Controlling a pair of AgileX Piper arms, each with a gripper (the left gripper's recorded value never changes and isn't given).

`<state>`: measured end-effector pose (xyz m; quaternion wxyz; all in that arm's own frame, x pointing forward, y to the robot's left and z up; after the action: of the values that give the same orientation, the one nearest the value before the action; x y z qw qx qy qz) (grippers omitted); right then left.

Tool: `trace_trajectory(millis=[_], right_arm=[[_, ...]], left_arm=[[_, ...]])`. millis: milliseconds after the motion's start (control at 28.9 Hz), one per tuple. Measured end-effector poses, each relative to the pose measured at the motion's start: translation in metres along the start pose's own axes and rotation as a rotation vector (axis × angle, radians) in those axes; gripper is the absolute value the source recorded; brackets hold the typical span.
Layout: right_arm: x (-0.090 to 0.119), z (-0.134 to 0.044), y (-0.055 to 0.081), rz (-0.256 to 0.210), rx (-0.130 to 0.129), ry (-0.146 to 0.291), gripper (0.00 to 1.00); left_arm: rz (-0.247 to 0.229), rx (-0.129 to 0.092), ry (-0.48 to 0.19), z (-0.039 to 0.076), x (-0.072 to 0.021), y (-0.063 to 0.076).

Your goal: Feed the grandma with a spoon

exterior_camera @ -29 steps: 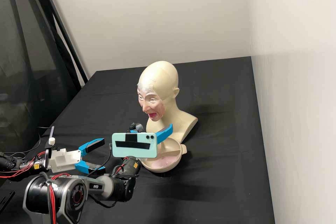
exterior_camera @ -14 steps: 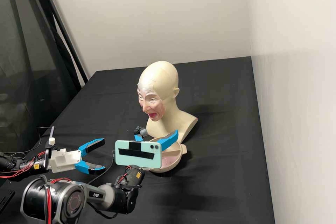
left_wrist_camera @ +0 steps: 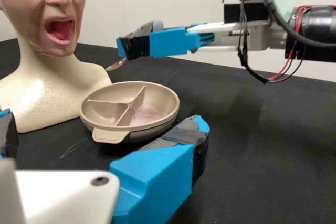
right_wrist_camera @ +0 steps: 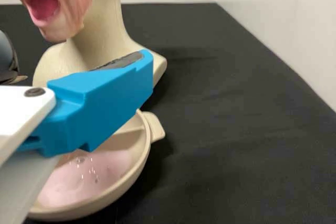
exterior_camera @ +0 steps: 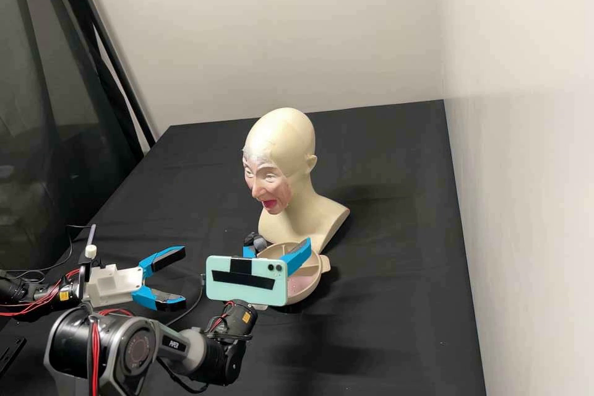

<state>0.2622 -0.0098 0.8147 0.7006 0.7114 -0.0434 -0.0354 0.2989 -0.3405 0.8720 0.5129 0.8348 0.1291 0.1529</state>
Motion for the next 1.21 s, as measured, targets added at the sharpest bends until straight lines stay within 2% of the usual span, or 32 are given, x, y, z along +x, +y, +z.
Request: trace_trajectory(millis=[519, 796, 969, 1038, 1142, 1211], right_arm=[[0.001, 0.008, -0.015, -0.053, -0.001, -0.028, 0.0], [0.001, 0.019, -0.025, -0.085, -0.022, -0.056, 0.0], [0.003, 0.02, -0.034, -0.116, -0.027, -0.06, 0.0], [0.003, 0.021, -0.038, -0.132, -0.037, -0.063, 0.0], [0.004, 0.024, -0.042, -0.142, -0.049, -0.068, 0.0], [0.005, 0.025, -0.043, -0.139, -0.049, -0.064, 0.0]], left_arm=[[0.009, 0.001, -0.008, 0.002, -0.0011, 0.003], [0.008, 0.001, -0.01, 0.003, -0.0011, 0.002], [0.011, 0.002, -0.017, 0.005, -0.0016, 0.003], [0.011, 0.003, -0.02, 0.006, -0.0016, 0.003], [0.011, 0.003, -0.02, 0.006, -0.0016, 0.003], [0.01, 0.003, -0.021, 0.007, -0.0016, 0.003]])
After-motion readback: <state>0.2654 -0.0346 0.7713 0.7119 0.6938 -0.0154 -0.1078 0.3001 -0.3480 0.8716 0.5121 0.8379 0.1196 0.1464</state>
